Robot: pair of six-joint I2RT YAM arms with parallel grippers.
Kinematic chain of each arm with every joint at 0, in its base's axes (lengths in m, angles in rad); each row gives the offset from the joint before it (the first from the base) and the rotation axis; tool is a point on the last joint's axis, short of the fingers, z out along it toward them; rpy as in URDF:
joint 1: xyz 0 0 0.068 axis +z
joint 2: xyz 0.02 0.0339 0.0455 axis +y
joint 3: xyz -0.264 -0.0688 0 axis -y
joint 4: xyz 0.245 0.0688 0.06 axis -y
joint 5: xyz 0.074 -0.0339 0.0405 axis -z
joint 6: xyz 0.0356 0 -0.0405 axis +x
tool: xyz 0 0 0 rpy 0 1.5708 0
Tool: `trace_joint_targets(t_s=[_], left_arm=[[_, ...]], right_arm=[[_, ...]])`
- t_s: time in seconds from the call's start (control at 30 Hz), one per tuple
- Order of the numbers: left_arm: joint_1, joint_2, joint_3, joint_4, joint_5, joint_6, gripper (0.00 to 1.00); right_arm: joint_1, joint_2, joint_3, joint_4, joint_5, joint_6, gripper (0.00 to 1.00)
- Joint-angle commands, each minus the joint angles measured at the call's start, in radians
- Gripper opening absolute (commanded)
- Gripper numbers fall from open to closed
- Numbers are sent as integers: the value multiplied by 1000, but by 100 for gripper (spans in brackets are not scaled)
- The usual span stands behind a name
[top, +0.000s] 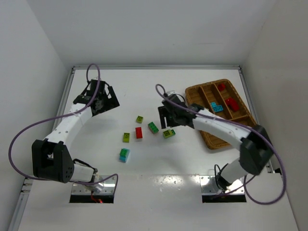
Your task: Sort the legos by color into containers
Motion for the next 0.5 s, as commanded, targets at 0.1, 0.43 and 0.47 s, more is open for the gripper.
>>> trace_joint_targets(t_s=[0.1, 0.43, 0.47], left_arm=[[-7, -8, -2, 7, -28, 11, 100], [-7, -8, -2, 7, -28, 11, 100], [-7, -8, -2, 7, -28, 11, 100]], right_arm=[[31, 252, 148, -46, -74, -52, 75], [1, 235, 54, -57, -24, 520, 74], [1, 221, 37, -39, -38, 560, 74]])
